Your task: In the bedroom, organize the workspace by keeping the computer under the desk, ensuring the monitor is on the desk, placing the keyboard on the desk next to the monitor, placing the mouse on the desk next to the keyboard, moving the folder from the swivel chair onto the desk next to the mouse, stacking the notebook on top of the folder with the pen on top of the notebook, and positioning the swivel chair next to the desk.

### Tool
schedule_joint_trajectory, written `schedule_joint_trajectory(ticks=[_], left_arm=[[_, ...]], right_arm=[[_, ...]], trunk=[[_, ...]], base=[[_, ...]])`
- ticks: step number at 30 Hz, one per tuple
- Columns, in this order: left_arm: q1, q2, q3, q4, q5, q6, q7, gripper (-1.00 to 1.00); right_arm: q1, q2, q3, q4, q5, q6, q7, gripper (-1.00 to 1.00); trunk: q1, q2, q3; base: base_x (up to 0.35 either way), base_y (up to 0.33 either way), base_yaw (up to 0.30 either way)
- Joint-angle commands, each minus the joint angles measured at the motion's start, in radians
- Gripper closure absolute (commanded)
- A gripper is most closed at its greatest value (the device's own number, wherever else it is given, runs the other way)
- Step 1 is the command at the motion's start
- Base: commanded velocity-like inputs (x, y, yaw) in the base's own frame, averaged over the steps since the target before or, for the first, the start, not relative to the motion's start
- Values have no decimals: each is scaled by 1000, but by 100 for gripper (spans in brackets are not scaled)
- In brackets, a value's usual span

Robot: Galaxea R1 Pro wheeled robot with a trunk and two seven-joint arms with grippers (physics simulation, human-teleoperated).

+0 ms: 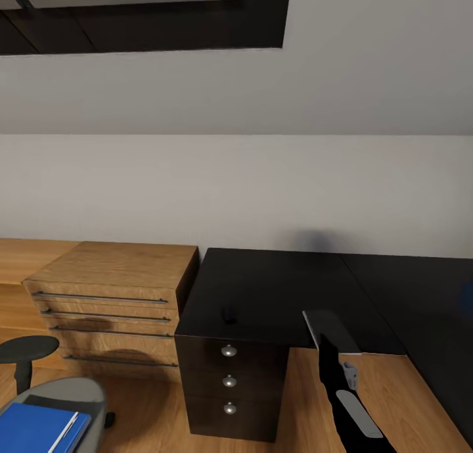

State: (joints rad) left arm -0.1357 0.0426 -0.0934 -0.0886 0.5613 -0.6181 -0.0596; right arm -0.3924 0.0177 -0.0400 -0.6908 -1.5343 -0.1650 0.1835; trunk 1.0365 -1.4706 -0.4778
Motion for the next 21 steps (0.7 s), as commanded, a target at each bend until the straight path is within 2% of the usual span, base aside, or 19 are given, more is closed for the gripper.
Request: schedule_joint_trajectory(ticks=[1, 15, 16, 21], left_arm=[[-1, 0, -8, 1, 11, -3, -5, -100], [-1, 0, -8, 1, 11, -3, -5, -100], [-1, 0, -8, 1, 11, -3, -5, -100], [-1, 0, -8, 1, 11, -3, -5, -100]], right_arm=[[0, 1, -1, 7, -21, 1, 4, 100], [0, 1, -4, 8, -22, 1, -2, 100], [0, 1, -4, 8, -23, 1, -2, -100], [0, 2, -4, 7, -23, 0, -1, -100]], trunk=[[0, 0, -1], [0, 0, -1], [0, 0, -1], [0, 0, -1]], base=[[0, 0, 0], [0, 0, 0], [0, 0, 0], [0, 0, 0]])
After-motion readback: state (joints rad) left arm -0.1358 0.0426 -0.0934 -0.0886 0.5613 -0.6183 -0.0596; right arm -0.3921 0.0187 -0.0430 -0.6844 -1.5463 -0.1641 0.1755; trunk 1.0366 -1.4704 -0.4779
